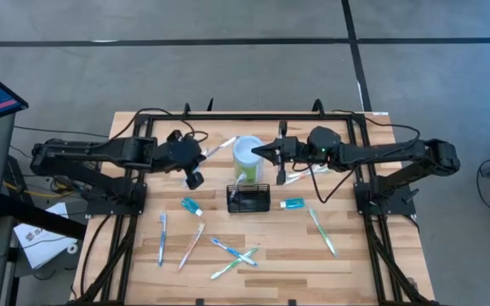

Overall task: Pick & Place toothbrushing station
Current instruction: Put the violet toothbrush into the wire organizer

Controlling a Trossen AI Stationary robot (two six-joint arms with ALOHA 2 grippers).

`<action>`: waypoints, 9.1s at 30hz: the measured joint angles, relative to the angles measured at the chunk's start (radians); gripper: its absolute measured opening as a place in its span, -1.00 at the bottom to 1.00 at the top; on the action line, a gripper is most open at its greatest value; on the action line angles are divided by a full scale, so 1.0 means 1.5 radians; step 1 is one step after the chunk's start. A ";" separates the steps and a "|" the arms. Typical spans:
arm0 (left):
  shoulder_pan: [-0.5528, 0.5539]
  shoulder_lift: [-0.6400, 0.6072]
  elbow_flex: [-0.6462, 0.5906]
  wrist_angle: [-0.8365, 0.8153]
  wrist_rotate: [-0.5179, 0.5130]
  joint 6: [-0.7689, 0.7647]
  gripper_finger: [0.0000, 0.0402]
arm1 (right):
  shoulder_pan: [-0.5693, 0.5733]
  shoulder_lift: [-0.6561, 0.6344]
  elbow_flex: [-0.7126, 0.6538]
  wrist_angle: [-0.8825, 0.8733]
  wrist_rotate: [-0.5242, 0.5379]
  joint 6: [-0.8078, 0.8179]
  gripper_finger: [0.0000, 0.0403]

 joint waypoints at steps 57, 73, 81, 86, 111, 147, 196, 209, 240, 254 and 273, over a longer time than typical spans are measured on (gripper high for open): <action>-0.091 0.019 0.000 0.000 0.031 0.000 -1.00 | 0.135 0.383 0.598 -0.702 0.309 -0.310 -0.19; -0.091 0.019 0.000 0.003 0.031 -0.001 -1.00 | 0.139 0.404 0.596 -0.652 0.352 -0.349 -0.49; -0.087 0.019 0.000 0.004 0.032 -0.016 -1.00 | 0.141 0.410 0.596 -0.652 0.362 -0.356 -0.68; -0.087 0.019 0.000 0.003 0.028 -0.017 -1.00 | 0.141 0.410 0.595 -0.660 0.362 -0.356 -0.93; -0.090 -0.063 0.000 0.030 -0.031 -0.016 -0.69 | 0.133 0.406 0.596 -0.711 0.346 -0.261 -0.95; -0.090 -0.132 -0.057 0.051 -0.047 -0.015 -0.72 | 0.136 0.212 0.521 -0.691 0.047 -0.107 -0.95; -0.090 -0.136 -0.066 0.144 -0.046 -0.010 -0.73 | 0.141 0.260 -0.263 0.691 0.214 0.125 -0.95; -0.090 -0.136 -0.066 0.156 -0.047 0.005 -0.73 | 0.170 0.324 -0.258 0.711 0.232 0.145 -0.95; -0.090 -0.136 -0.066 0.169 -0.047 0.005 -0.73 | 0.190 0.400 -0.247 0.712 0.243 0.176 -0.94; -0.090 -0.136 -0.066 0.172 -0.046 0.005 -0.73 | 0.192 0.440 -0.247 0.712 0.258 0.201 -0.85; -0.090 -0.136 -0.066 0.173 -0.046 0.007 -0.73 | 0.209 0.436 -0.247 0.711 0.256 0.173 -0.75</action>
